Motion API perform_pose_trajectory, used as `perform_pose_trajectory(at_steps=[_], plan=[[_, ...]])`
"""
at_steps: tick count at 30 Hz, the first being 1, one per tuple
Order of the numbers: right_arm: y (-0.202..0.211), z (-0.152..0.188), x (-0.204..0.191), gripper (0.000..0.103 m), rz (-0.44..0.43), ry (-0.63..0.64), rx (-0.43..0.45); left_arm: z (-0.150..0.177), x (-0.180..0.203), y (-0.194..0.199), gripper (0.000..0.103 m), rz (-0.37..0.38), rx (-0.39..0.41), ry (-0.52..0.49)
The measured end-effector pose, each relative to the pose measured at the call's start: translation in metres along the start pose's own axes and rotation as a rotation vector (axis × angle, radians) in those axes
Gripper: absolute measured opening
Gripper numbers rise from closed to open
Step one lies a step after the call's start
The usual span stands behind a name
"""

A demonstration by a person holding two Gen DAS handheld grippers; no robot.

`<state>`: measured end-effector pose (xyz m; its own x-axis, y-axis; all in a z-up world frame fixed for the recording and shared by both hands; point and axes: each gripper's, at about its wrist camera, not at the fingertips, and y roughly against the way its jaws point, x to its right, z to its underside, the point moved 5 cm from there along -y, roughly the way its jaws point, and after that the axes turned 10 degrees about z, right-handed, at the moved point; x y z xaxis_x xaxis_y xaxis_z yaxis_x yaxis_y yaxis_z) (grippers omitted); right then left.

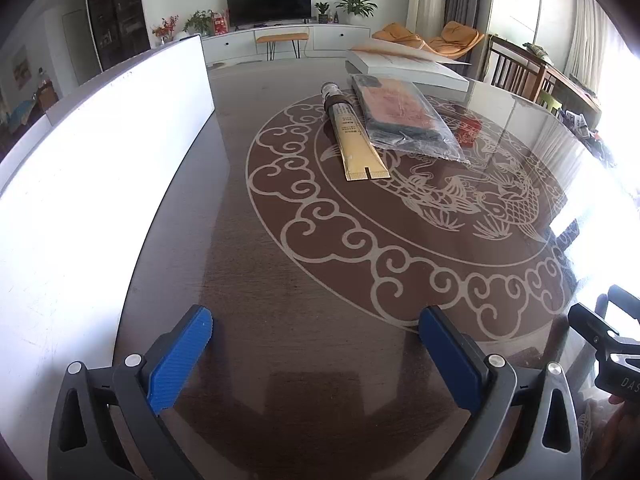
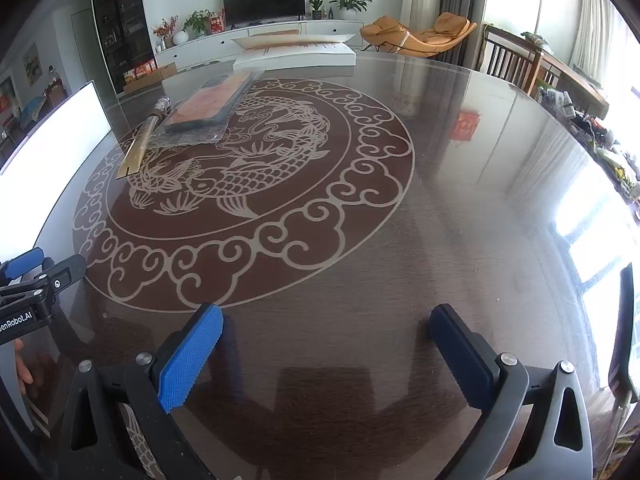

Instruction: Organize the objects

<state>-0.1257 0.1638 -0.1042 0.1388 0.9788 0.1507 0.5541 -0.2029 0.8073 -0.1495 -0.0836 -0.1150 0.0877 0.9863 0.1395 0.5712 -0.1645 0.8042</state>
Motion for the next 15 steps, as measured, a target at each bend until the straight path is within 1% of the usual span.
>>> perform_pose_trajectory(at_steps=[15], plan=[[0.0005,0.0008,-0.0013,0.103,-0.004,0.000,0.002,0.0004,-0.0001,0.0002,0.103,0.000,0.000,0.000]])
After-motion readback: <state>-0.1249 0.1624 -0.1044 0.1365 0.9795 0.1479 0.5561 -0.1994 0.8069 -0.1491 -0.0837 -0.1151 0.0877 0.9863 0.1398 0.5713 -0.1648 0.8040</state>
